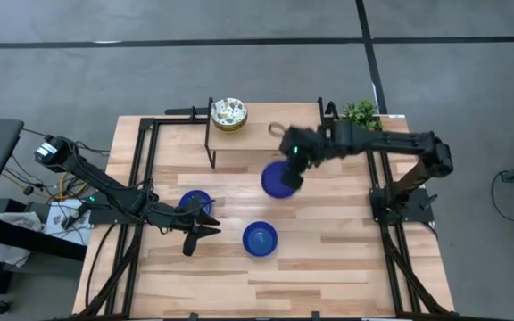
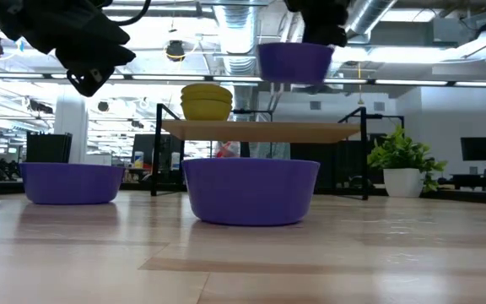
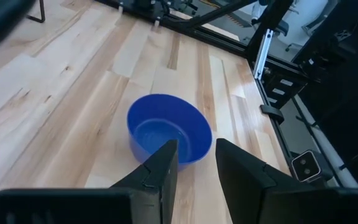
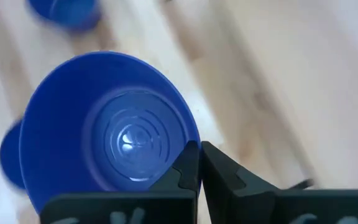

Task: Pick & Place Mini bowls
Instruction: Put the right blue bowl on the shelf

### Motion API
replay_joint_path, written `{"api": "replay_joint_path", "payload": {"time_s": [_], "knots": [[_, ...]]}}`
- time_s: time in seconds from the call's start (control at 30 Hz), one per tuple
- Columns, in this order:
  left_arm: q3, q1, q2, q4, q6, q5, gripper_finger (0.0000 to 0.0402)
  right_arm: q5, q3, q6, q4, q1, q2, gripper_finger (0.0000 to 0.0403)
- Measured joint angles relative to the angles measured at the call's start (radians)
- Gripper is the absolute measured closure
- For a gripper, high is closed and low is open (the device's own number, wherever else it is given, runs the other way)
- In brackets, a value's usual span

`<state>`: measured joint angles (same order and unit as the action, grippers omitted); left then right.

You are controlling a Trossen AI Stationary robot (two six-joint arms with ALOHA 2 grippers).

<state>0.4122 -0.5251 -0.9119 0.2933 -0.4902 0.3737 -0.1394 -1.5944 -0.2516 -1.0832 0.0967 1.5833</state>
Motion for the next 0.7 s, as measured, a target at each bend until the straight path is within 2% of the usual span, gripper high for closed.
{"api": "replay_joint_path", "payload": {"time_s": [0.17,0.43,0.7], "knots": [[0.000,0.000,0.000,0.003,-0.048,0.021,0.0293,-0.002,-0.052,-0.042,0.011,0.140,0.000,0.0403],[0.000,0.000,0.000,0.003,-0.069,0.068,0.0293,0.015,-0.055,-0.115,0.030,0.381,0.000,0.0403],[0.000,0.000,0.000,0.004,-0.076,0.068,0.0293,0.137,-0.056,-0.141,0.053,0.564,0.010,0.0403]]}}
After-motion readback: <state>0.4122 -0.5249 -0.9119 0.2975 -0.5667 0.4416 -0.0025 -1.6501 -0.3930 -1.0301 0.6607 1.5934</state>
